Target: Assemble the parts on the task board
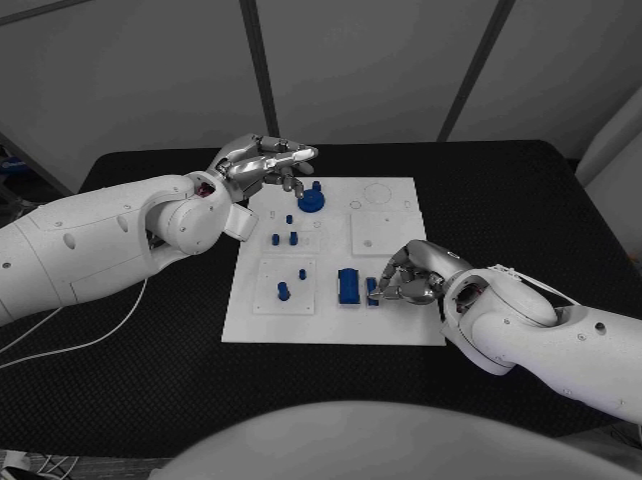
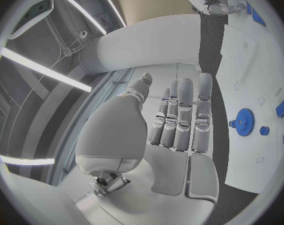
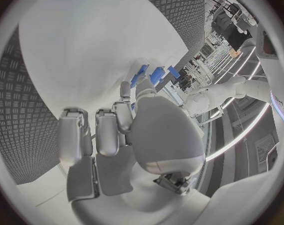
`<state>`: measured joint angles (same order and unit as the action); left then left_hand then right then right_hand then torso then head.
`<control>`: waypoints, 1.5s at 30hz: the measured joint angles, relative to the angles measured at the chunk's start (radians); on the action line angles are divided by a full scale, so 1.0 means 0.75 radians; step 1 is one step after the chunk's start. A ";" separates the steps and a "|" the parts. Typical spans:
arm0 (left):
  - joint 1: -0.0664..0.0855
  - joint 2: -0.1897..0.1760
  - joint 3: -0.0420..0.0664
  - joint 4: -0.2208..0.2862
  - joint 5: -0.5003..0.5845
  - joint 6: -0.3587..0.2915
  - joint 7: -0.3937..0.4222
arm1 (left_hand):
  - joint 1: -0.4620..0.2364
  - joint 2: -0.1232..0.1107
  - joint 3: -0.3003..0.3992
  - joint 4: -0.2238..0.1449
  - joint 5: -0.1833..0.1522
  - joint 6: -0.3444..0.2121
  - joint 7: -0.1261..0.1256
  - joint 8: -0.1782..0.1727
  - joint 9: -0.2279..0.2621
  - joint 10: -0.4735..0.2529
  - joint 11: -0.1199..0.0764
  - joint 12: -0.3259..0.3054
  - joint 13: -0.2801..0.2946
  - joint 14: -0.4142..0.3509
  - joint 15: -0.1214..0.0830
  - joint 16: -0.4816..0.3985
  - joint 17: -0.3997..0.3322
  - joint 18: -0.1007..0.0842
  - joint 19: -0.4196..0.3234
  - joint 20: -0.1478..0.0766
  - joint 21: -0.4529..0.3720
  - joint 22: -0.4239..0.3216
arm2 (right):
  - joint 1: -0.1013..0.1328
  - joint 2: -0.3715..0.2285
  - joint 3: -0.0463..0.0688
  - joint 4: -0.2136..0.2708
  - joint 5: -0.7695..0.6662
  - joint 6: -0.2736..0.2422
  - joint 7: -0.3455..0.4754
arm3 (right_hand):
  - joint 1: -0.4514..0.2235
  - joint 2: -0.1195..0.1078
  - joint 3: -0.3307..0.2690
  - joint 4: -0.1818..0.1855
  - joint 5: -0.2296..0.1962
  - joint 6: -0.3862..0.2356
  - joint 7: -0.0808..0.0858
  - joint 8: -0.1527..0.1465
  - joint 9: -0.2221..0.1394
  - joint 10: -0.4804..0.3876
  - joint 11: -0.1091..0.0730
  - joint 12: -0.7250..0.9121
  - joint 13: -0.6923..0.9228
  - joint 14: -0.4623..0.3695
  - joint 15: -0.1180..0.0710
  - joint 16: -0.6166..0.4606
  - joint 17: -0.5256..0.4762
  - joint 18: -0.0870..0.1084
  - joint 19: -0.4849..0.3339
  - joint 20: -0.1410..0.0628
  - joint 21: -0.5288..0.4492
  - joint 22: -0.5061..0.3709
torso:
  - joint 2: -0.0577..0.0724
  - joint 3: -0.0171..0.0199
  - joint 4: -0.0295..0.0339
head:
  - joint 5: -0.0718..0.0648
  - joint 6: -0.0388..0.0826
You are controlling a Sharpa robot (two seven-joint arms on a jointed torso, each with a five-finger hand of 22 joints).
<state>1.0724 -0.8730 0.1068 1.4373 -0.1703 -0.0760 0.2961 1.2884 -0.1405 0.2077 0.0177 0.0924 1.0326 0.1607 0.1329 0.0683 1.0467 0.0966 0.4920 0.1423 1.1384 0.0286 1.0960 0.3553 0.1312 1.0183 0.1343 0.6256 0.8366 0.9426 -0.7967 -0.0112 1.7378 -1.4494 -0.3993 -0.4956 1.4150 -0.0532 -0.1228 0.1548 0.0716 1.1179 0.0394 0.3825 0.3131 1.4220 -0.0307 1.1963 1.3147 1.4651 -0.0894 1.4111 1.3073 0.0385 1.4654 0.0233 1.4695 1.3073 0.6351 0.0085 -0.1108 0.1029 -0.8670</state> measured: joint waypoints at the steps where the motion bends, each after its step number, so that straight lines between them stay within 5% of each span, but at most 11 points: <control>1: 0.000 0.000 0.000 0.000 0.000 0.000 0.000 | 0.000 0.000 -0.001 -0.001 0.000 0.000 0.000 0.000 0.000 -0.002 -0.002 0.000 0.000 0.000 0.000 0.000 0.000 0.000 0.000 0.000 0.000 0.000 | 0.000 0.000 0.000 0.001 -0.008 0.002 0.000 | 0.002 0.002 0.000 0.000 0.000 0.000 0.000 0.000 0.000 0.000 0.000 0.000 0.000 0.000 0.000 0.000 0.000 0.000 0.000 0.000 0.000 0.000 | -0.001 -0.0003 0.0000 | 0.000 0.000; 9: 0.000 -0.001 0.000 -0.001 0.000 0.000 0.000 | 0.000 0.000 -0.001 -0.002 0.000 0.000 0.000 0.005 0.000 -0.004 -0.004 0.000 0.001 0.000 0.000 0.000 0.000 0.000 0.000 0.000 0.000 0.000 | 0.000 -0.010 -0.001 0.012 -0.048 0.002 0.000 | 0.005 0.005 -0.001 0.001 0.002 0.000 0.000 0.000 0.000 0.000 0.000 0.000 0.000 0.000 0.000 0.000 0.000 0.000 0.000 0.000 0.000 0.000 | -0.002 -0.0005 -0.0009 | 0.001 0.004; 12: 0.000 -0.001 0.000 -0.002 0.000 0.000 0.000 | 0.000 0.000 -0.001 -0.001 0.000 0.000 0.000 0.005 0.000 -0.004 -0.004 0.000 0.001 0.000 0.000 0.000 0.000 0.000 0.000 0.000 0.000 0.000 | -0.002 -0.018 -0.002 0.016 -0.052 -0.008 0.002 | -0.015 0.024 -0.023 0.023 0.051 0.000 0.000 0.000 0.000 0.000 0.000 -0.008 0.000 0.000 0.000 -0.002 0.000 0.000 0.000 0.000 0.000 0.000 | -0.002 -0.0005 -0.0010 | 0.001 0.008; 17: -0.001 0.001 0.000 -0.004 0.000 -0.001 0.000 | 0.000 0.000 -0.001 -0.001 0.000 0.000 0.000 0.005 0.000 -0.004 -0.004 0.000 0.001 -0.004 -0.004 0.000 -0.001 0.000 0.000 0.000 0.000 0.000 | -0.002 -0.046 -0.002 0.032 -0.015 -0.049 0.047 | -0.103 -0.005 -0.080 0.080 0.179 -0.043 0.025 -0.017 -0.010 -0.050 0.014 -0.141 -0.112 0.003 0.003 -0.076 -0.045 0.000 -0.038 0.010 -0.067 0.000 | -0.003 -0.0005 -0.0012 | 0.000 0.015; 23: -0.001 0.003 0.000 -0.009 0.000 -0.013 0.006 | 0.019 0.019 -0.046 0.012 0.000 -0.008 0.007 0.013 0.000 -0.037 0.007 0.009 -0.004 -0.083 0.010 -0.059 -0.035 0.000 -0.038 0.011 -0.058 -0.029 | -0.002 -0.087 -0.002 0.047 0.110 -0.110 0.182 | -0.114 -0.016 -0.111 0.111 0.182 -0.139 0.063 -0.083 -0.036 -0.217 0.053 -0.476 -0.350 -0.018 0.045 -0.302 -0.291 0.064 -0.185 0.037 -0.255 -0.083 | -0.006 -0.0012 -0.0020 | -0.001 0.035; 27: -0.002 0.011 -0.001 -0.018 0.003 -0.039 0.017 | 0.041 0.041 -0.085 0.019 0.000 -0.008 0.007 0.025 0.000 -0.062 0.024 0.005 -0.031 -0.177 0.030 -0.204 -0.106 0.000 -0.117 0.033 -0.158 -0.092 | 0.002 -0.110 0.000 0.022 0.291 -0.141 0.358 | 0.005 0.031 -0.089 0.089 0.171 -0.202 0.107 -0.144 -0.067 -0.414 0.093 -0.798 -0.594 -0.204 0.079 -0.783 -0.743 0.167 -0.495 0.069 -0.695 -0.502 | -0.014 -0.0032 -0.0054 | -0.004 0.060; 32: -0.008 0.041 -0.009 -0.056 0.031 -0.093 0.047 | 0.082 0.082 -0.105 0.028 0.000 -0.007 0.007 0.022 -0.003 -0.045 0.033 -0.082 -0.098 -0.242 0.069 -0.559 -0.260 0.000 -0.264 0.086 -0.374 -0.249 | 0.016 -0.094 0.051 -0.108 0.610 -0.139 0.616 | 0.200 0.099 -0.048 0.055 0.103 -0.224 0.162 -0.215 -0.127 -0.492 0.151 -1.132 -0.961 -0.422 0.162 -1.207 -0.984 0.178 -0.695 0.138 -1.099 -0.798 | -0.030 -0.0078 -0.0139 | 0.001 0.104; 41: -0.032 0.135 -0.014 -0.209 0.157 -0.210 0.130 | 0.116 0.088 -0.115 0.054 0.000 -0.005 -0.006 -0.070 -0.003 0.032 0.061 -0.349 -0.107 -0.256 0.134 -1.036 -0.387 0.001 -0.431 0.176 -0.647 -0.489 | 0.075 0.053 0.107 -0.474 1.096 -0.086 0.939 | 0.307 0.124 0.012 0.055 0.092 -0.184 0.173 -0.361 -0.243 -0.429 0.211 -1.434 -1.471 -0.508 0.237 -1.642 -1.309 0.177 -0.718 0.221 -1.470 -1.091 | -0.077 -0.0156 -0.0435 | 0.021 0.201; 42: -0.034 0.146 -0.014 -0.227 0.173 -0.222 0.140 | 0.116 0.088 -0.119 0.058 0.000 -0.006 -0.013 -0.076 -0.003 0.029 0.069 -0.365 -0.107 -0.257 0.142 -1.061 -0.388 0.010 -0.444 0.180 -0.662 -0.502 | 0.080 0.070 0.115 -0.512 1.132 -0.080 0.961 | 0.307 0.124 0.017 0.051 0.092 -0.183 0.174 -0.376 -0.252 -0.441 0.222 -1.456 -1.504 -0.513 0.245 -1.671 -1.337 0.177 -0.711 0.228 -1.497 -1.114 | -0.081 -0.0157 -0.0468 | 0.023 0.211; 43: -0.035 0.159 -0.014 -0.246 0.188 -0.234 0.150 | 0.116 0.088 -0.123 0.062 0.000 -0.005 -0.019 -0.084 -0.003 0.027 0.080 -0.387 -0.107 -0.262 0.148 -1.092 -0.388 0.105 -0.461 0.184 -0.681 -0.520 | 0.085 0.088 0.122 -0.550 1.166 -0.073 0.981 | 0.304 0.121 0.025 0.042 0.092 -0.176 0.181 -0.394 -0.265 -0.444 0.225 -1.478 -1.547 -0.500 0.258 -1.707 -1.380 0.177 -0.697 0.240 -1.535 -1.153 | -0.085 -0.0157 -0.0497 | 0.025 0.221; 45: -0.038 0.183 -0.014 -0.284 0.216 -0.256 0.170 | 0.116 0.088 -0.135 0.073 0.000 -0.009 -0.024 -0.084 -0.004 0.015 0.094 -0.431 -0.107 -0.273 0.161 -1.157 -0.388 0.111 -0.494 0.198 -0.718 -0.557 | 0.092 0.126 0.135 -0.623 1.226 -0.060 1.015 | 0.293 0.111 0.037 0.031 0.092 -0.171 0.182 -0.415 -0.283 -0.451 0.232 -1.504 -1.602 -0.491 0.267 -1.752 -1.435 0.177 -0.672 0.245 -1.586 -1.204 | -0.094 -0.0156 -0.0555 | 0.030 0.243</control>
<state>1.0439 -0.7355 0.0964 1.2240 -0.0086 -0.2681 0.4234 1.3755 -0.0748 0.1068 0.0727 0.0924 1.0258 0.1425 0.0697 0.0652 1.0578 0.1674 0.1687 0.0620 0.9334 0.1493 0.2280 0.0643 0.2146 0.6476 0.2830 0.0868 0.4188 1.0117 -0.7020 0.0901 1.2704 -0.5302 -0.4444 0.2657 1.6349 0.0303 -0.0952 0.1778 0.1403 0.9898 0.1756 0.0713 0.1012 1.0838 0.1435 0.0686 0.1134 1.0970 0.1110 0.0969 0.2309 0.1715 0.9616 0.2068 0.2799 0.4045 0.5645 -0.0032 -0.1524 0.1257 -0.6849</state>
